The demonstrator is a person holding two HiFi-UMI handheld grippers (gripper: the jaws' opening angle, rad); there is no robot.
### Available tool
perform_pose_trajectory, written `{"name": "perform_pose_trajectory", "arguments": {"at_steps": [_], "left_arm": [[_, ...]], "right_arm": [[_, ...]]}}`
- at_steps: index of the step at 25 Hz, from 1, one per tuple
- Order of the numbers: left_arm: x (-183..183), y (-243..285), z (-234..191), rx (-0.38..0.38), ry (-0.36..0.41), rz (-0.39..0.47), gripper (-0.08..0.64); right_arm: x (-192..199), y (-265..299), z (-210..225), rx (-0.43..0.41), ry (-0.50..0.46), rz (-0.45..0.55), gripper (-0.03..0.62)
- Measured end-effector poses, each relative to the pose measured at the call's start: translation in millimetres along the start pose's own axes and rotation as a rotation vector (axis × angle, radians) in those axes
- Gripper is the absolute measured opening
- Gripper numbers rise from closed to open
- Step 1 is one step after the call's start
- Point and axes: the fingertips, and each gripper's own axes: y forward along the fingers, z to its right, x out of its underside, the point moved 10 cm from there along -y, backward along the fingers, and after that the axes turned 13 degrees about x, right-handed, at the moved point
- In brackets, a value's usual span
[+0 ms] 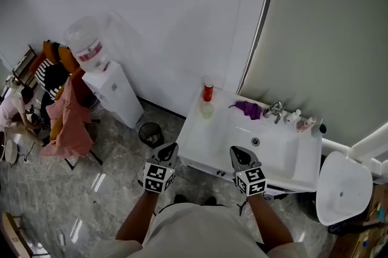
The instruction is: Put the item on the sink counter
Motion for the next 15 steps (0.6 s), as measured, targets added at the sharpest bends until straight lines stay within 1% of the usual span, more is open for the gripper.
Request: {"name": "perform_pose_trajectory", "arguments": {"at_steps": [5, 15], "left_arm": [[-3.9, -8.8, -12.0, 0.017, -0.002, 0.02, 0.008], [-10.9, -8.0, -24.2, 0.021, 0.004, 0.025, 0.008]], "right_arm": [[-8.5, 2.1, -6.5, 0.019, -0.018, 0.037, 0.011], [-16.8, 11.6, -9.6, 0.007, -0.001, 0.034, 0.009]]}}
